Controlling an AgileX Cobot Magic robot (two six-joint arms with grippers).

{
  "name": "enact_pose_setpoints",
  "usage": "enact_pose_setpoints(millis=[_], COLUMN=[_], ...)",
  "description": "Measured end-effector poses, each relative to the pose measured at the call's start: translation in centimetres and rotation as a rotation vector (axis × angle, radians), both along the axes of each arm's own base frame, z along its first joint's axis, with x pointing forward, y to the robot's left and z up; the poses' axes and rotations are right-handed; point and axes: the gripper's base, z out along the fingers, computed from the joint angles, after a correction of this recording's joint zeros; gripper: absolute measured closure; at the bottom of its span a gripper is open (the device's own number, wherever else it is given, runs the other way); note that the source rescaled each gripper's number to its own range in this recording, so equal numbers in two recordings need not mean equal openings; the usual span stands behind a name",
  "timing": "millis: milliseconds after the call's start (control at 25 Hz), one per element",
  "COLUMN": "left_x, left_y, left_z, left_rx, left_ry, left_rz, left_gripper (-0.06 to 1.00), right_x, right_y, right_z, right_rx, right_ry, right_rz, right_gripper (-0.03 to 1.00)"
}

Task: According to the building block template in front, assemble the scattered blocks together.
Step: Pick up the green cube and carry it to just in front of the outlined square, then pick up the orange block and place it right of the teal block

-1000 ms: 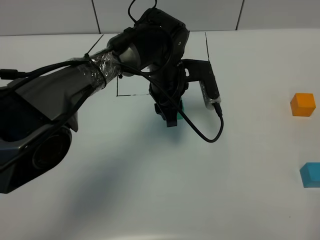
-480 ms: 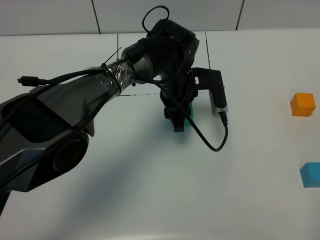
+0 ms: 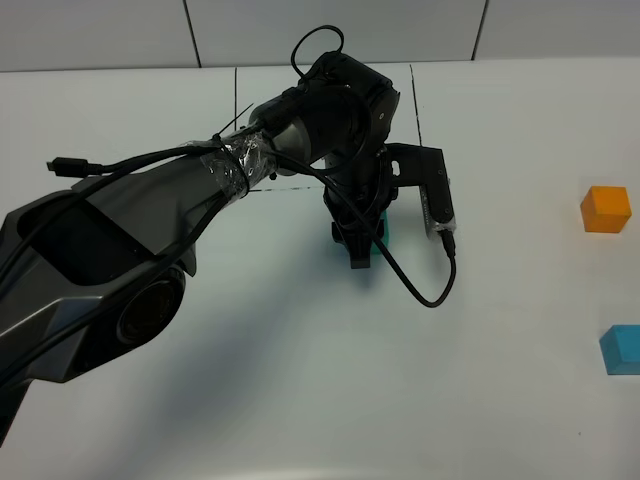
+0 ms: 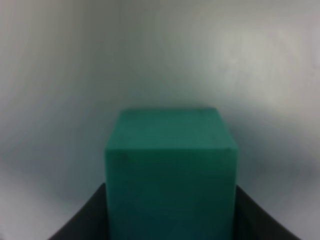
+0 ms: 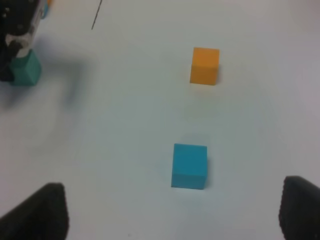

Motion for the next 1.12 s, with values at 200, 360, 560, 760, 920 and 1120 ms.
enact_pose_setpoints(millis=[200, 360, 560, 760, 920, 1120], left_x=[0.0, -0.1, -0.2, -0.3, 0.1, 1.0], left_y=[0.0, -0.1, -0.2, -0.3, -0.1, -0.7], left_z=[0.0, -0.1, -0.2, -1.1, -0.9, 2.1], left_rx=[0.002, -0.006, -0.022, -0.013, 0.007, -0.047], left_ry=[0.002, 0.014, 0.034, 0.054, 0.025, -0.034], left_rz=[0.0, 0.003, 0.011, 0.024, 0.054, 0.186], left_gripper=[0.93, 0.93, 0.93, 0.57, 0.19, -0.04], right_x=[0.0, 0.0, 0.0, 0.0, 0.0, 0.0], right_y=[0.0, 0.0, 0.0, 0.0, 0.0, 0.0], right_z=[0.0, 0.0, 0.0, 0.0, 0.0, 0.0], right_rx=[0.001, 0.001, 0.001, 0.001, 0.001, 0.001], right_ry=[0.0, 0.0, 0.0, 0.0, 0.0, 0.0], right_rz=[0.0, 0.0, 0.0, 0.0, 0.0, 0.0], right_gripper=[0.24, 0.24, 0.24, 0.24, 0.24, 0.24])
